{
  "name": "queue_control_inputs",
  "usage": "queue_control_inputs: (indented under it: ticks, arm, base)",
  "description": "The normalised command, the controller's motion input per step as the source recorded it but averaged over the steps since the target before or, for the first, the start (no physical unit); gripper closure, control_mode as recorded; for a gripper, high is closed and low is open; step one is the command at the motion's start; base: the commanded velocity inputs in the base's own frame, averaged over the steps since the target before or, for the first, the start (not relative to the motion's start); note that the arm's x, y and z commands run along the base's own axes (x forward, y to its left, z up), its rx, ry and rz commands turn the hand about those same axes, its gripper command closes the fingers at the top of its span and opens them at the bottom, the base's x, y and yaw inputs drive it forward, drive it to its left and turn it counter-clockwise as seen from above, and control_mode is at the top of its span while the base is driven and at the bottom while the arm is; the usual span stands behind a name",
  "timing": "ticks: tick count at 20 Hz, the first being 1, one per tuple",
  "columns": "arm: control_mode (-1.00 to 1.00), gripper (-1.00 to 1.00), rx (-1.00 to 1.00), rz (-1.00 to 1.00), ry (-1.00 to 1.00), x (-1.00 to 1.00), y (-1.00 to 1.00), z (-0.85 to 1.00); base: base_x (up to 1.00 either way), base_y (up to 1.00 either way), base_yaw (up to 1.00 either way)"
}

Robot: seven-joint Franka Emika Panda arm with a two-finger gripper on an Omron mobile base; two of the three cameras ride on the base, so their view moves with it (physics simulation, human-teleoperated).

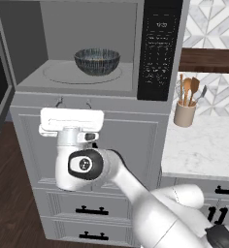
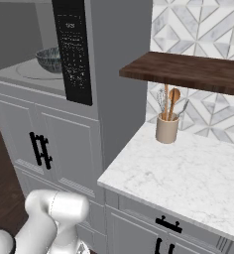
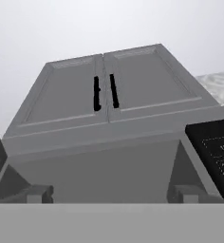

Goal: Open the microwave, place the bowl with waffle inside the microwave, then close the microwave door and turn it on.

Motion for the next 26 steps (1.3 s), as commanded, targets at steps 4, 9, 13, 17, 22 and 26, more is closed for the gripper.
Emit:
queue_control_inputs:
  ticks: [4, 9, 13, 17, 22, 26]
  arm:
    - [-1.00, -1.00, -0.12, 0.00, -0.06, -0.01, 0.77, -0.64]
    - [-1.00, -1.00, -0.11, 0.00, -0.16, -0.20, 0.25, -0.99]
    - [-1.00, -1.00, -0.03, 0.00, -0.27, -0.27, 0.35, -0.55]
    - [-1.00, -1.00, 0.00, 0.00, -0.38, -0.30, 0.64, -0.13]
    - [-1.00, 1.00, -0.05, 0.00, -0.28, -0.12, 0.74, -0.23]
    - [-1.00, 1.00, -0.04, 0.00, -0.07, 0.00, 0.53, -0.41]
  base:
    - [0.00, 0.00, 0.00]
    - [0.00, 0.00, 0.00]
    - [0.00, 0.00, 0.00]
    - [0.00, 0.00, 0.00]
    - [0.00, 0.00, 0.00]
    - [0.00, 0.00, 0.00]
